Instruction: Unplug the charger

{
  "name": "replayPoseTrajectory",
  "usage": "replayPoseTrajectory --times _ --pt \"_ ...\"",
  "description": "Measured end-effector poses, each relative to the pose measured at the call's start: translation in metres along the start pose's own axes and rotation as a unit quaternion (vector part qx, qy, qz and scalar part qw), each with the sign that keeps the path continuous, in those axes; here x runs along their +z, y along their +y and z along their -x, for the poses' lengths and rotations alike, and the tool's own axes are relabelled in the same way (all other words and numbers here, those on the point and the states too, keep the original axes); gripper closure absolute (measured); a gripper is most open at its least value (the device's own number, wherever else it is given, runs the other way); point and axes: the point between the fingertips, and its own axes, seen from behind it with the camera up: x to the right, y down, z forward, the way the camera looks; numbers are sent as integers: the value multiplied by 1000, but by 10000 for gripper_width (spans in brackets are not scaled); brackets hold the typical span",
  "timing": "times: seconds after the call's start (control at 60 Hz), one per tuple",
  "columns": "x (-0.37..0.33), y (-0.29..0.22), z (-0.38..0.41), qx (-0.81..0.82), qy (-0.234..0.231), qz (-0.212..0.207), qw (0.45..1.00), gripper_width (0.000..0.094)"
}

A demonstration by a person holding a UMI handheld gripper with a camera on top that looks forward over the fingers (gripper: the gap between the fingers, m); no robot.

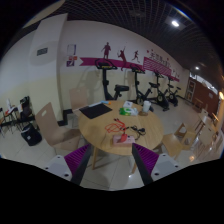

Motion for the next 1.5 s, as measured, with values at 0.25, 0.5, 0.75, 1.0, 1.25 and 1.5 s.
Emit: replayPoseTrajectory --times 0.25,0.5,0.75,1.0,1.25,1.5 --pt "61 54 -49 12 38 14 999 80" --pt "160 87 -68 12 32 -15 999 83" --pt "275 102 -81 23 14 -40 999 84" --pt "371 98 -79 45 -21 -65 997 81" --pt "426 85 -74 40 -35 -81 995 76" --pt "444 82 -80 43 -29 -69 996 735"
